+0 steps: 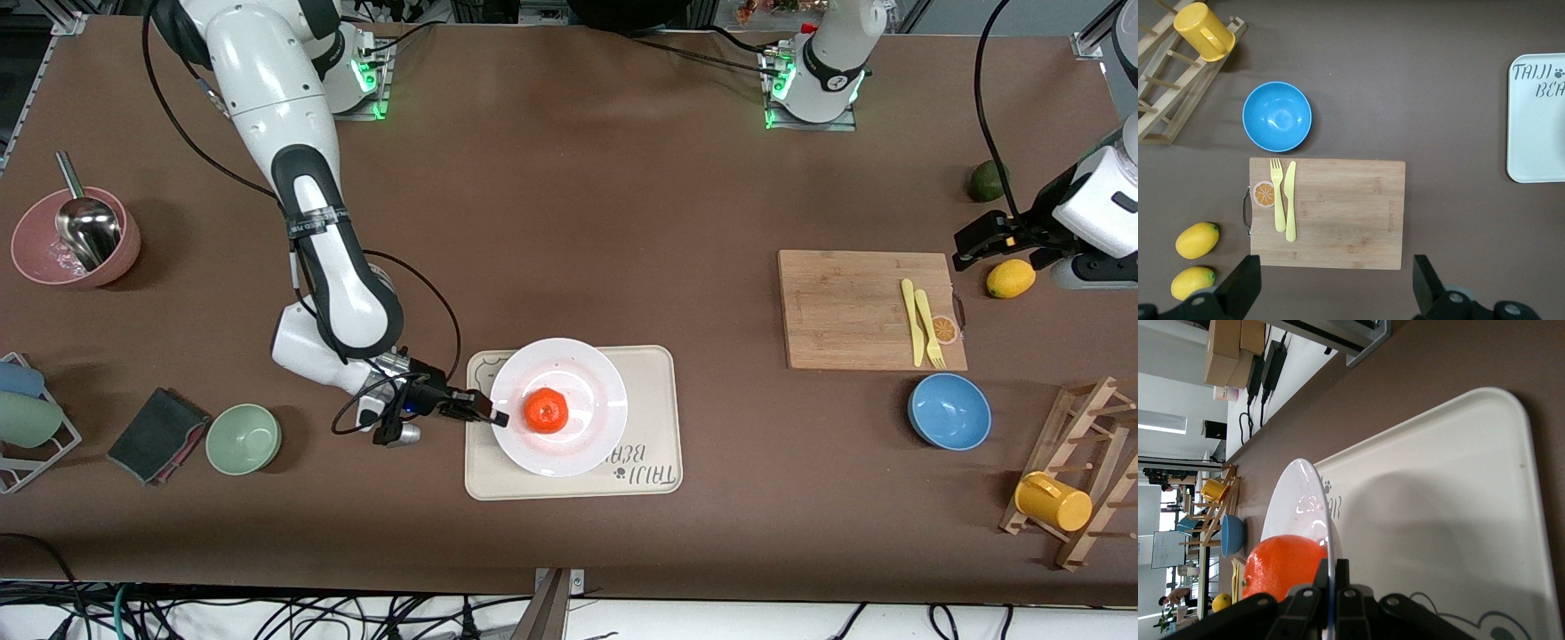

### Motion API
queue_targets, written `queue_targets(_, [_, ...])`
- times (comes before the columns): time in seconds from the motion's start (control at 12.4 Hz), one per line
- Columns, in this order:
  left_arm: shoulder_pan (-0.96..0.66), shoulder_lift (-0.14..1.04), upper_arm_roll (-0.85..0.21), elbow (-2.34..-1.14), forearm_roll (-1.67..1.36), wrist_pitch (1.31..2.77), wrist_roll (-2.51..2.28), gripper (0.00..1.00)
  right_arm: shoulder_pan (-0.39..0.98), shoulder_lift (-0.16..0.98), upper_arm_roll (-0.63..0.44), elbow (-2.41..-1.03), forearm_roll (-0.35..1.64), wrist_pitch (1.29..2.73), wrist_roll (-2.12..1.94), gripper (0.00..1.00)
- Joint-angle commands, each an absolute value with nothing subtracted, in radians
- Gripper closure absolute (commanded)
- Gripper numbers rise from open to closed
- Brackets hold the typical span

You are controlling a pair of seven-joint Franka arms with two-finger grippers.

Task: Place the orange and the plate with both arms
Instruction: 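Open the right gripper and release the plate rim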

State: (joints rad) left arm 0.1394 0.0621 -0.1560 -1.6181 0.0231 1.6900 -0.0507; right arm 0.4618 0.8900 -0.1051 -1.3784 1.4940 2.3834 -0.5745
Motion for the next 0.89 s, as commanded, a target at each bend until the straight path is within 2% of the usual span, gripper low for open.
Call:
queue_targets(0.0, [0.152, 0.058, -0.167, -1.623, 0.002, 1.692, -0.041, 0.00, 0.474, 0.923, -0.101, -1.344, 1.488, 2.385, -0.567, 1.00])
queue_targets(0.64, [0.149, 0.060, -0.167, -1.623, 0.002, 1.690, -0.041, 0.00, 0.476, 1.000, -0.094, -1.318, 1.488, 2.416, -0.604, 0.98])
queue_targets(0.72, [0.149, 0.060, -0.167, -1.621, 0.002, 1.692, -0.041, 0.00, 0.474, 1.003, -0.095, -1.318, 1.488, 2.416, -0.604, 0.67])
queue_targets(0.81, [0.150, 0.060, -0.167, -1.621, 0.002, 1.692, -0.041, 0.00, 0.472, 1.002, -0.095, -1.318, 1.485, 2.413, -0.606, 0.61])
